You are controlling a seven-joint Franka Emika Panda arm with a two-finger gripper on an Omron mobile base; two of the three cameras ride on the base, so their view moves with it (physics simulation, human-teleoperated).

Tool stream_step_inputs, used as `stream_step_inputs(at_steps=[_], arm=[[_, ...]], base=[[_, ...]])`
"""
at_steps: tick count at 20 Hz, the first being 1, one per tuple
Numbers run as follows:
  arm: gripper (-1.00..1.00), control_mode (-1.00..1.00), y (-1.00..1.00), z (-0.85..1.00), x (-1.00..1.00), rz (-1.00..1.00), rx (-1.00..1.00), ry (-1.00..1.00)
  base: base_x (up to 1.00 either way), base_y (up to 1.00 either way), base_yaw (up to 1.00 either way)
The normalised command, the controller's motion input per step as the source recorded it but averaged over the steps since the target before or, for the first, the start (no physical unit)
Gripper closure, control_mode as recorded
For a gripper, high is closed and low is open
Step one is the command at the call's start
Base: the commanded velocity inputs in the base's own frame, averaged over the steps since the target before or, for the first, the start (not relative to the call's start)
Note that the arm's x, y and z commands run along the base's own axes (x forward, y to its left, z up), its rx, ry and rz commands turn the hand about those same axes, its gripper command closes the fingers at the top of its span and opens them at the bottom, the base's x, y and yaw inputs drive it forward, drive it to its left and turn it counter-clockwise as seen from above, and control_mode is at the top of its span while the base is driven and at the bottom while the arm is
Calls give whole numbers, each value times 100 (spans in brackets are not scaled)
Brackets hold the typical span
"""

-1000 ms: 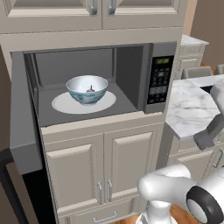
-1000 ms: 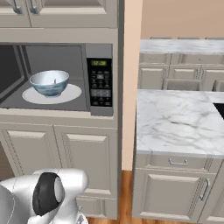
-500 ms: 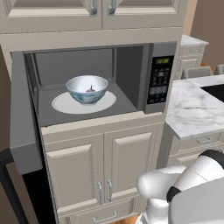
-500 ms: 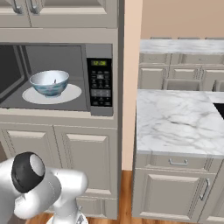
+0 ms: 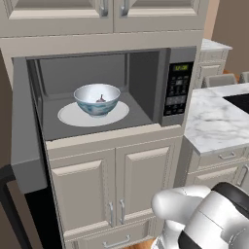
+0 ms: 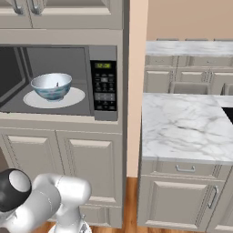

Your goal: Pick the garlic from the sink and place it in the bowl. Then pick the bowl and place it in the microwave. Then close the microwave door and press the start button.

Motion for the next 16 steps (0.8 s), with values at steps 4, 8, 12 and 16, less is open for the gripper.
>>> stream_step_inputs(at_steps=[4,8,12,16], arm=[[-100,-100,36,-60,31,-29,-7,0],[-100,-100,0,-47,54,-38,-5,0],[-100,-100,-7,-35,72,-41,-1,1],[-100,-100,-20,-29,72,-44,0,0]], base=[[0,0,0],[0,0,0],[0,0,0],[0,0,0]])
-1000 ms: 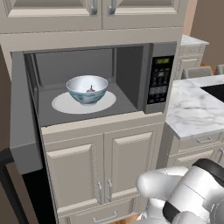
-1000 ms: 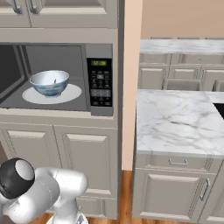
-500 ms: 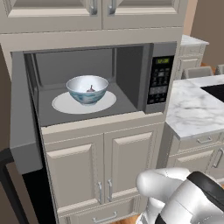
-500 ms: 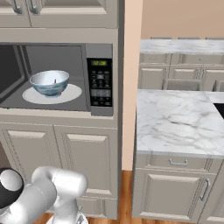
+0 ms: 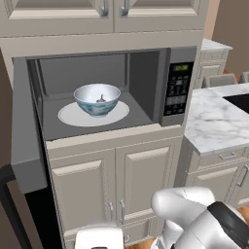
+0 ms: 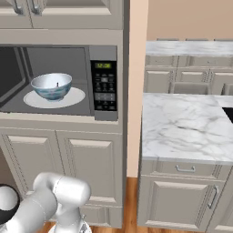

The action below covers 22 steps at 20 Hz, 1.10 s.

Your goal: Pick the garlic from the sink and place it in the bowl. Then pick the bowl and place it in the microwave. Then close the microwave door and press the start button.

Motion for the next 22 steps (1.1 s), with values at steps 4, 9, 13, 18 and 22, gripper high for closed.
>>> stream_step_inputs(at_steps=[4,9,13,18,22], arm=[[-100,-100,-30,-19,56,-45,0,0],[-100,-100,-33,-14,19,-44,0,0],[-100,-100,40,-15,-97,-15,0,-26],[-100,-100,100,-9,-40,0,-11,-32],[-100,-100,100,0,22,-1,-16,-22]], base=[[0,0,0],[0,0,0],[0,0,0],[0,0,0],[0,0,0]])
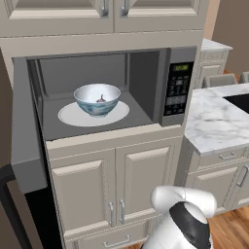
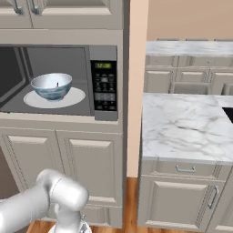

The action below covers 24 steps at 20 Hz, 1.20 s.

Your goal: Pick the garlic from the sink and place it in the bowl. Then pick the bowl and place it in the microwave. Then close the microwave door and press the start button.

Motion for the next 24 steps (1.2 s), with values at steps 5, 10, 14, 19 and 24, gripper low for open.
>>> stream_step_inputs(at_steps=[5,10,14,19,24], arm=[[-100,-100,61,-4,52,-19,-6,-10],[-100,-100,0,-17,91,-34,0,0],[-100,-100,-31,-1,76,-34,0,0],[-100,-100,-90,0,15,-28,7,-2],[-100,-100,-100,0,-1,-21,12,-8]], base=[[0,0,0],[0,0,0],[0,0,0],[0,0,0],[0,0,0]])
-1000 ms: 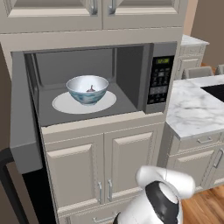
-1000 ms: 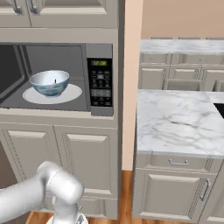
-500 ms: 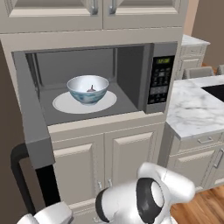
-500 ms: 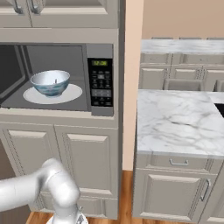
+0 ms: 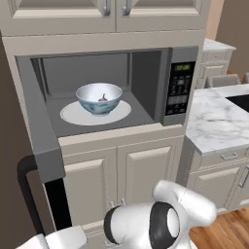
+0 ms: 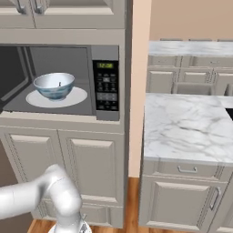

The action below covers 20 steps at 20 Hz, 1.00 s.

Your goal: Pick the garlic from the sink and place it in the bowl. Then pick the bowl and place it in the microwave. Then close the microwave door and press the start button.

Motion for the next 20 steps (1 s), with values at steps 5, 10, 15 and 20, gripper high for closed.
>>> stream_step_inputs(at_steps=[5,10,15,20], arm=[[-100,-100,-100,0,3,-17,16,-9],[-100,-100,-96,-17,15,-13,22,-10],[-100,-100,-100,-8,87,-27,27,0],[-100,-100,-64,-7,87,-25,14,-1]], base=[[0,0,0],[0,0,0],[0,0,0],[0,0,0]])
